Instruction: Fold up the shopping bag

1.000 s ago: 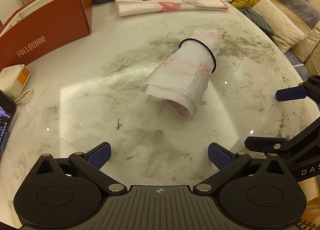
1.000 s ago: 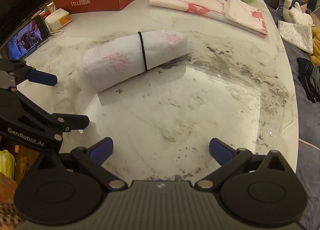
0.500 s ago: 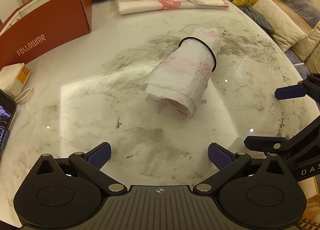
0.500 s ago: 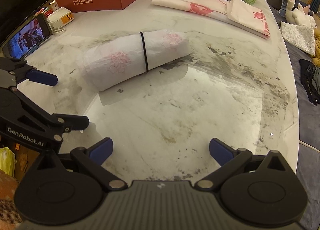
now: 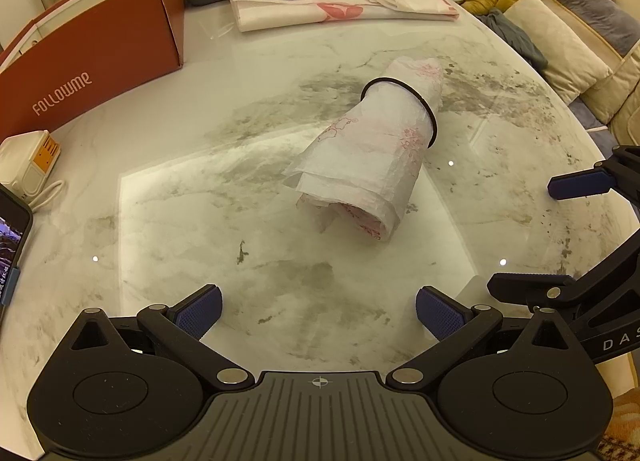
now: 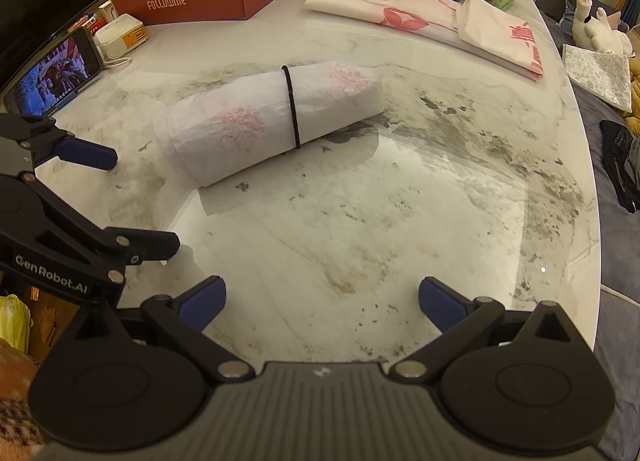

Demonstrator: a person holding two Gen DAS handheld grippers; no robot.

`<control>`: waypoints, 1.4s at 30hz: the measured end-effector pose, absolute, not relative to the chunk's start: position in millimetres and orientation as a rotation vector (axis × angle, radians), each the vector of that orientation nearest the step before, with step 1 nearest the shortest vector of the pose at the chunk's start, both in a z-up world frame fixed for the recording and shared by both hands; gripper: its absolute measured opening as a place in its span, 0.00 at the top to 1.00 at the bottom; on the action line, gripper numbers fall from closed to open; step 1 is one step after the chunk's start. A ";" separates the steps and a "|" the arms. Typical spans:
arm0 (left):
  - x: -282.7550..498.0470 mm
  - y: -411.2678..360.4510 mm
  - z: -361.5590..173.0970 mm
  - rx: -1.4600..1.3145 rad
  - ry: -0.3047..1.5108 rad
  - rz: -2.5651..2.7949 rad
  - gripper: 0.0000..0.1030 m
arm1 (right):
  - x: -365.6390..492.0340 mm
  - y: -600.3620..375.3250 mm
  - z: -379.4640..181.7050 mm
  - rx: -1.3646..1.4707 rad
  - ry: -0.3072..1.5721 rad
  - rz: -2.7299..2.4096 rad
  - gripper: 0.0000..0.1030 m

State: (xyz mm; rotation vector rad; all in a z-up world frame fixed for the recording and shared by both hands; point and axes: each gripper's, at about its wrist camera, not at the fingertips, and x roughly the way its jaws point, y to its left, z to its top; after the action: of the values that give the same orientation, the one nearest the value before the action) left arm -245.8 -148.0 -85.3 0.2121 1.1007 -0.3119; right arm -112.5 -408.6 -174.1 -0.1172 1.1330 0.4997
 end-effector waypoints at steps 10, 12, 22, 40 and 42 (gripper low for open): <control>-244.4 -147.8 -85.3 0.212 1.101 -0.310 0.00 | -111.7 -408.7 -174.2 -0.120 1.132 0.504 0.00; -244.2 -147.5 -85.2 0.212 1.101 -0.310 0.00 | -111.5 -408.6 -174.0 -0.120 1.133 0.504 0.00; -246.4 -149.2 -84.6 0.208 1.098 -0.305 0.00 | -111.7 -406.9 -173.8 -0.127 1.141 0.505 0.00; -233.2 -169.9 -38.0 0.289 0.945 -0.378 0.01 | -113.3 -405.6 -175.4 -0.187 1.117 0.539 0.00; -219.2 -183.1 -40.7 0.304 0.960 -0.399 0.13 | -113.1 -406.6 -175.4 -0.198 1.113 0.558 0.00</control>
State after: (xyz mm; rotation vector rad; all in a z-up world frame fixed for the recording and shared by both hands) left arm -219.2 -183.1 -40.7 0.3043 0.9599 -0.3993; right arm -113.1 -406.6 -175.4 -0.1983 1.1125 0.5576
